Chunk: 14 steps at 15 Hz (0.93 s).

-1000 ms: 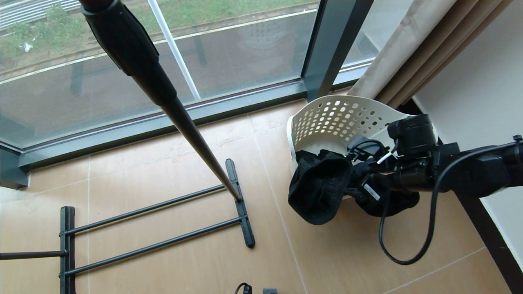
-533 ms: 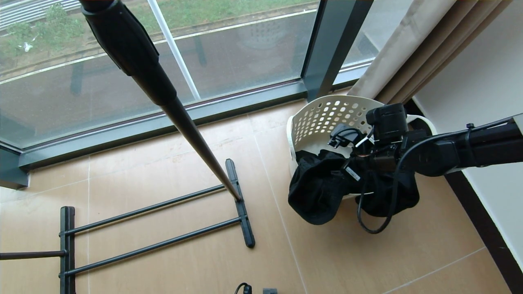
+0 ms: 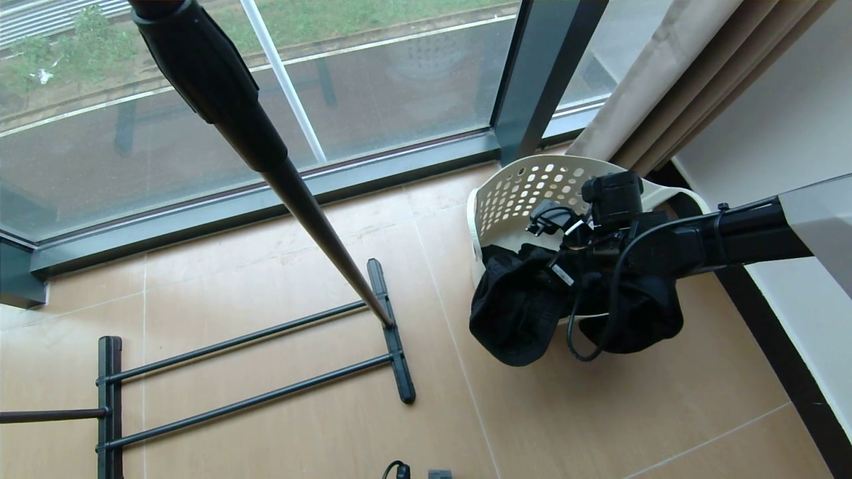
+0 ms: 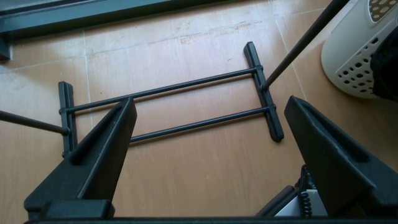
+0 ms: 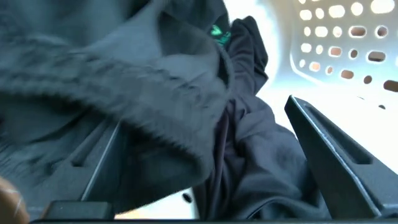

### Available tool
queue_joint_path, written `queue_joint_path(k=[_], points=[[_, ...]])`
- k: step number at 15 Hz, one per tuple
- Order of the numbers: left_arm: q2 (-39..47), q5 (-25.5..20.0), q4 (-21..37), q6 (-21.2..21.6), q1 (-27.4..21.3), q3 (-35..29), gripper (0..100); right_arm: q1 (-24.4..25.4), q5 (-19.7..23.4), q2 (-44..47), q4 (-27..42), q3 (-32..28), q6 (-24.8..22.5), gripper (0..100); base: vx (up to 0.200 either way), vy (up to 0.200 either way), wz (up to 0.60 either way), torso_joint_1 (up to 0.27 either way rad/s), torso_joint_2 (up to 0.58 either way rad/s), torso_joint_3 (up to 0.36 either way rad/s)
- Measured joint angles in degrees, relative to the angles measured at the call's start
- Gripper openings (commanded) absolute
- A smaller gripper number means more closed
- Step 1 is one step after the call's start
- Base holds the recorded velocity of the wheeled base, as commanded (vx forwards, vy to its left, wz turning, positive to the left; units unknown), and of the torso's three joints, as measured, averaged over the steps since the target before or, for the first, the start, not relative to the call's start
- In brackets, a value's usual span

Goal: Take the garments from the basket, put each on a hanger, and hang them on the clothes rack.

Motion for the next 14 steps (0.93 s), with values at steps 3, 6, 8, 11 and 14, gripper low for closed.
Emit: queue_joint_path(k=[3, 6, 8, 11, 14], points=[[0.00, 0.00, 0.00, -0.02, 0.00, 0.00, 100, -0.20, 0.20, 0.90, -0.16, -0.96, 0.20, 0, 0.000, 0.000, 0.00, 0.000, 0.00, 0.000], [0.00, 0.09, 0.00, -0.07, 0.00, 0.00, 100, -0.02, 0.50, 0.52, -0.21, -0.49, 0.62, 0, 0.000, 0.000, 0.00, 0.000, 0.00, 0.000], [0.00, 0.09, 0.00, -0.10, 0.02, 0.00, 100, 0.17, 0.44, -1.41, -0.16, 1.05, 1.21, 0, 0.000, 0.000, 0.00, 0.000, 0.00, 0.000], [0.00, 0.06, 0.00, -0.07, 0.00, 0.00, 100, 1.16, 0.35, -10.28, -0.13, 8.19, 3.30, 0, 0.000, 0.000, 0.00, 0.000, 0.00, 0.000], [0.00, 0.00, 0.00, -0.02, 0.00, 0.00, 100, 4.25, -1.48, -22.82, 0.04, 19.60, 10.35, 0, 0.000, 0.000, 0.00, 0.000, 0.00, 0.000]])
